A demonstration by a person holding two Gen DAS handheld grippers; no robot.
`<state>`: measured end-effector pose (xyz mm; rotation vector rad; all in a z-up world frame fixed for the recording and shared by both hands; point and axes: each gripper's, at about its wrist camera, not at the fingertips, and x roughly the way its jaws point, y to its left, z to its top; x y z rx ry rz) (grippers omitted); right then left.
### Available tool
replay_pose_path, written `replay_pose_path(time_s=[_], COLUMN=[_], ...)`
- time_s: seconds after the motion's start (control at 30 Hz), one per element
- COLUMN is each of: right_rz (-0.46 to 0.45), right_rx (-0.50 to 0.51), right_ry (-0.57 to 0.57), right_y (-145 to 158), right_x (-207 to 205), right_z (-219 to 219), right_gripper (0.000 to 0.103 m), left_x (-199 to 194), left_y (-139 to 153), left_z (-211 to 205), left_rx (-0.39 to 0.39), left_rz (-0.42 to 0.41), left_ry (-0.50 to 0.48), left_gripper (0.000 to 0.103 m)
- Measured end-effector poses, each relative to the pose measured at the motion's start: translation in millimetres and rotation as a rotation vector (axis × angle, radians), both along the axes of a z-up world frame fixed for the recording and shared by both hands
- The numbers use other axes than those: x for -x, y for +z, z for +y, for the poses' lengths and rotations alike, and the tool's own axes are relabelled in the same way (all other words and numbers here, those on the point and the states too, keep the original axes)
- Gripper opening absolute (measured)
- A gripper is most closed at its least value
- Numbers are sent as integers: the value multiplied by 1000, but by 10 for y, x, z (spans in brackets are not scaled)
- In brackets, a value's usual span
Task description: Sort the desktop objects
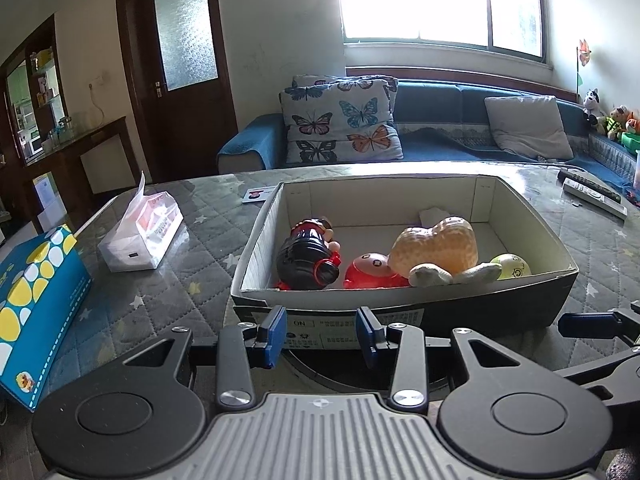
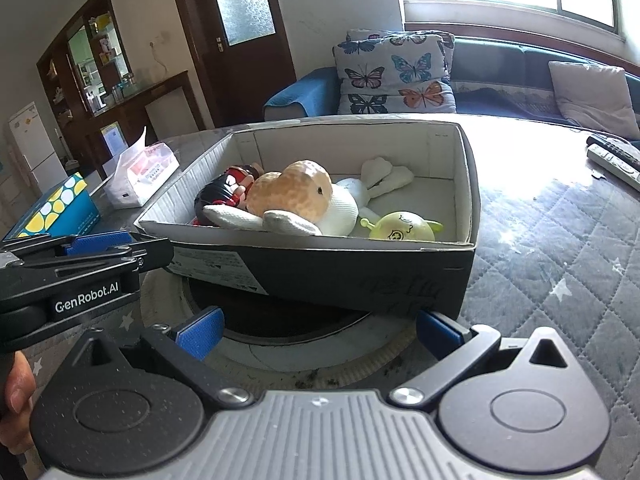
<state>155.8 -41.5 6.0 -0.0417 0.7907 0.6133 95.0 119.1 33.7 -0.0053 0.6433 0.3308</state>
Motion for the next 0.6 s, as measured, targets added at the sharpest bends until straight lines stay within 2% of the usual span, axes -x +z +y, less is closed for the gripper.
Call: replay_pose_path(time_s=[0.6], right_rz=[21], right_rx=[17], right_ry=[-13], right_y=[-52], right_x=[-81], right_z=[48], right_gripper=[103], left_x=[-92], left_y=[-40], left_z=[6], left_rx=[-7], left_rz=[17], left_ry=[-9], left_gripper=[41])
